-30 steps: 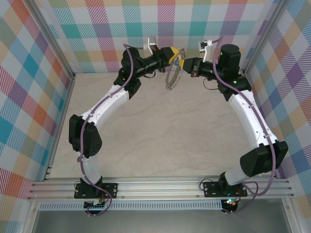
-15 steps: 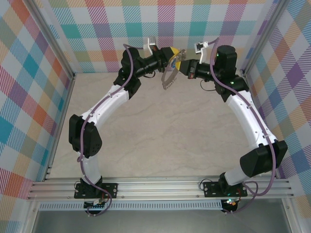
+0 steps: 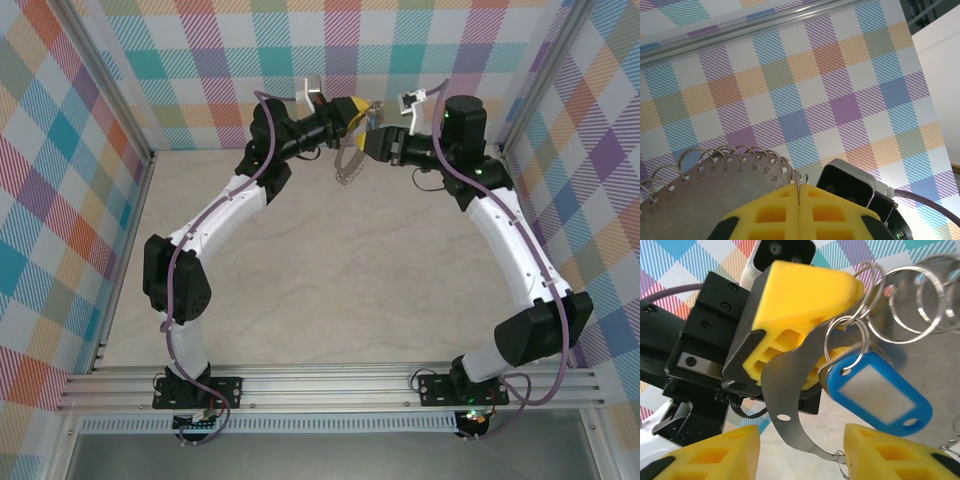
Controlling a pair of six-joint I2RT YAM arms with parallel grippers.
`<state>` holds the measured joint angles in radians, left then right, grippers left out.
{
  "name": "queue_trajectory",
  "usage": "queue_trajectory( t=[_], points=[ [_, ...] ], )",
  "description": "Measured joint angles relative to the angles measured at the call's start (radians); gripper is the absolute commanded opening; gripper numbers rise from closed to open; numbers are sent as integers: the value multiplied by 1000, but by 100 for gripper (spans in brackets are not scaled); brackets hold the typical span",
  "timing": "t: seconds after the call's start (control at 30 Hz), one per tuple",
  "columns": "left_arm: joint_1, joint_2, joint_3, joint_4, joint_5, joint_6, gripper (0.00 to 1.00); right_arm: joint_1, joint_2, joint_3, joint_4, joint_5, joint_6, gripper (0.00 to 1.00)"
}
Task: Put the keys on the keyring
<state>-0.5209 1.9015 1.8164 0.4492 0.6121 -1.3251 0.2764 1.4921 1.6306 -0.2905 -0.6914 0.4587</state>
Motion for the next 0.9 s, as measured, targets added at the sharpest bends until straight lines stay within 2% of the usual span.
queue_trajectory(
  t=[0.23, 0.5, 0.67, 0.9],
  points=[
    [1, 2, 0, 10, 9, 0, 0, -110, -96, -32, 57, -32, 145, 55],
    [3, 2, -1, 27, 50, 2, 0, -120, -54, -32, 257, -37, 446, 55],
    [3, 2, -9, 27, 62, 8, 0, -119, 1, -32, 323, -36, 578, 49],
    [3, 2, -21, 25, 76, 9, 0, -98, 8, -32, 359, -35, 632, 38]
  ],
)
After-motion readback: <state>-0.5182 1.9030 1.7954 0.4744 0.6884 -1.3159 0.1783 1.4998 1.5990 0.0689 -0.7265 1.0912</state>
